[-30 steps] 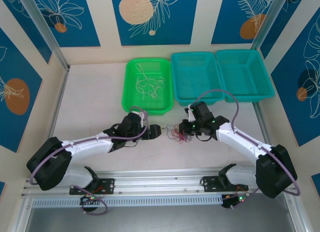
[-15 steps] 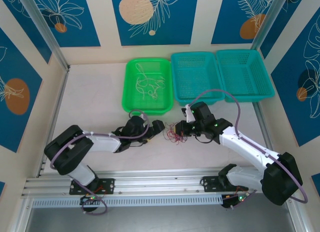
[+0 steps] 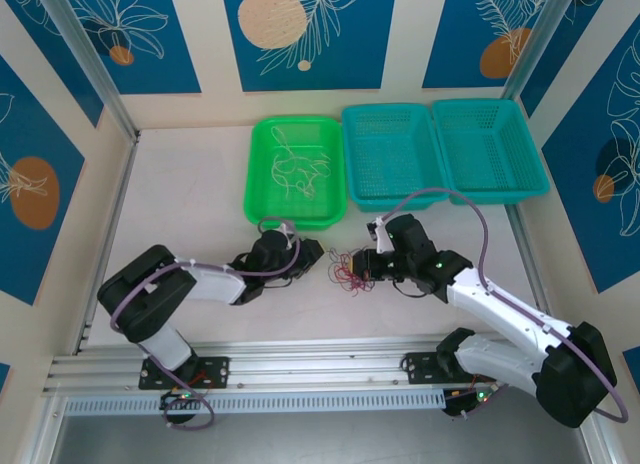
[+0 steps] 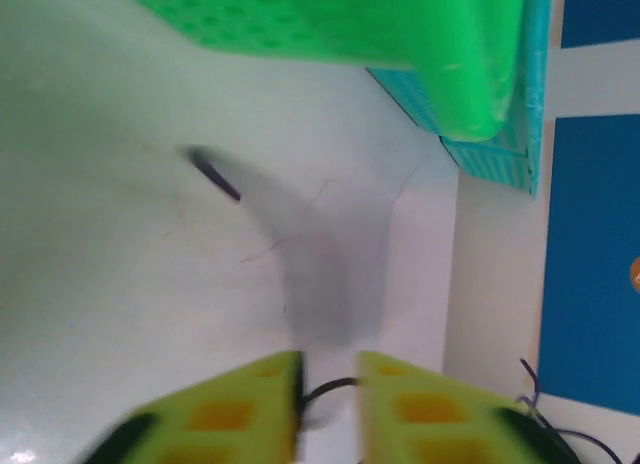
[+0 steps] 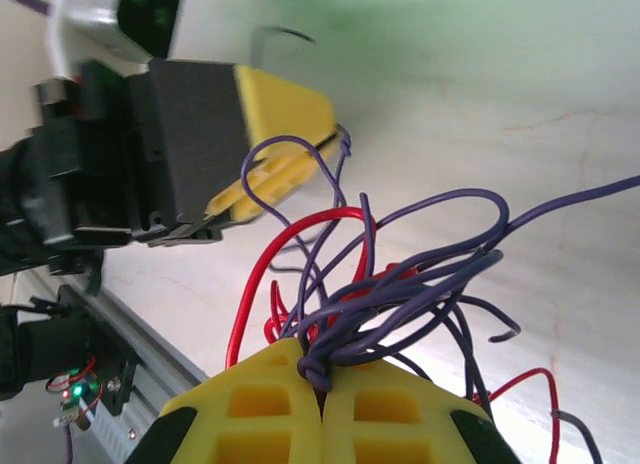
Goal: Untangle the cables
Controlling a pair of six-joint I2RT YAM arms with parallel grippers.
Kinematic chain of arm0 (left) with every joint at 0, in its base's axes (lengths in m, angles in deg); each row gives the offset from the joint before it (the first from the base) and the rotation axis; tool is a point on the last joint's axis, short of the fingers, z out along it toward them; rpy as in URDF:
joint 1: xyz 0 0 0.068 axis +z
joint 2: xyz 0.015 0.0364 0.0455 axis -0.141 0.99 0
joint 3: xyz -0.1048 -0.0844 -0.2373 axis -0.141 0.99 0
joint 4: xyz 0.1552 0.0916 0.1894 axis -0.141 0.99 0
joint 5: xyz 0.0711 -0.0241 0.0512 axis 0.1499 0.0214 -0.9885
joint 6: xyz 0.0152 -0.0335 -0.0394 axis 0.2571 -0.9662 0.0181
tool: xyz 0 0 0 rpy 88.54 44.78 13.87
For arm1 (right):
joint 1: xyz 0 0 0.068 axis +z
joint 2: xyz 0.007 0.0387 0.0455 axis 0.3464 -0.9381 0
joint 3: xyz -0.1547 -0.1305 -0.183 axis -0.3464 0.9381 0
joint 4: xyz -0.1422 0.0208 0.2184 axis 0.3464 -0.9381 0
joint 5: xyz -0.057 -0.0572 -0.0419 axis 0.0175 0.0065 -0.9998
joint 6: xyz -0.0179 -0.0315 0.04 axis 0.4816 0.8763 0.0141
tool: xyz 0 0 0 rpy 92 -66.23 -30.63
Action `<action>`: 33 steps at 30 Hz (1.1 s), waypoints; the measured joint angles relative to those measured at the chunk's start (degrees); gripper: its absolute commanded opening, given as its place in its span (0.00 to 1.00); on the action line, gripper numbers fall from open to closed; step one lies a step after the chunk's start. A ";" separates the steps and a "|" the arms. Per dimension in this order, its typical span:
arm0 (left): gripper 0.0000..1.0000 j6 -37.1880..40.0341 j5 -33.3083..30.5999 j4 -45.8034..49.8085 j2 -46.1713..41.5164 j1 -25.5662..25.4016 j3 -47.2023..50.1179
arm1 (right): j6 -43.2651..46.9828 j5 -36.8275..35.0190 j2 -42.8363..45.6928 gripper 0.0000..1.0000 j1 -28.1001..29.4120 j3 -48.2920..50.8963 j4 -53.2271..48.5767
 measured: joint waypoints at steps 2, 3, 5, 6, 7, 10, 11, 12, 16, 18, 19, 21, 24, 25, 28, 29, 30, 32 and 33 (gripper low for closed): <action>0.00 1.68 -0.90 1.73 -2.49 0.17 0.02 | -1.16 -1.77 0.81 0.00 -0.90 0.70 -0.48; 0.00 2.82 -1.53 3.10 -4.33 0.26 0.07 | -1.84 -2.91 1.31 0.00 -1.64 1.07 -1.05; 0.00 4.85 -3.06 5.70 -8.50 0.52 0.48 | -3.32 -4.83 2.45 0.00 -3.78 1.95 -2.19; 0.00 6.25 -4.22 7.43 -11.30 0.72 0.87 | -4.17 -5.62 3.10 0.00 -5.31 2.54 -2.84; 0.00 7.21 -5.25 8.76 -13.68 0.90 1.27 | -4.87 -5.92 3.69 0.00 -6.93 3.19 -3.45; 0.00 11.98 -9.49 15.74 -24.11 1.68 2.60 | -7.13 -6.29 5.77 0.00 -12.68 5.97 -4.33; 0.00 13.81 -10.82 18.38 -27.89 1.92 2.82 | -7.72 -6.23 6.38 0.01 -14.29 6.88 -4.31; 0.00 15.32 -11.72 20.76 -31.12 2.21 2.82 | -8.46 -5.81 6.88 0.03 -15.89 7.80 -4.24; 0.00 19.91 -10.78 30.14 -41.92 4.11 3.61 | -11.87 -0.09 6.84 0.07 -19.93 8.66 -0.70; 0.00 21.68 -9.05 34.97 -46.42 6.69 4.42 | -13.49 3.78 5.90 0.08 -21.90 8.61 1.62; 0.00 22.27 -8.26 36.81 -47.76 7.85 4.48 | -14.14 5.35 5.35 0.09 -22.73 8.61 2.08; 0.00 23.89 -7.28 40.33 -50.60 10.91 4.48 | -15.78 7.87 3.74 0.11 -25.29 8.74 2.36; 0.00 25.88 -10.56 43.98 -54.03 16.46 4.33 | -17.62 6.49 1.95 0.12 -32.33 10.51 -0.07; 0.00 26.32 -11.13 44.98 -54.75 17.68 4.15 | -17.97 6.03 1.66 0.12 -34.23 11.17 -1.31; 0.00 27.63 -12.07 46.86 -55.47 20.09 3.93 | -17.99 5.55 1.49 0.18 -37.75 12.17 -5.05; 0.00 27.91 -12.07 46.95 -55.25 20.52 3.93 | -17.73 5.60 1.62 0.26 -37.90 12.17 -5.44; 0.00 28.35 -12.04 46.84 -54.84 20.85 3.93 | -17.11 5.62 1.99 0.35 -37.79 12.17 -5.62; 0.00 29.14 -11.85 46.23 -53.40 21.33 3.87 | -15.58 5.73 2.78 0.55 -36.33 12.04 -5.79; 0.00 29.46 -11.43 45.64 -52.50 21.49 3.87 | -14.56 5.53 2.97 0.59 -34.80 11.69 -6.05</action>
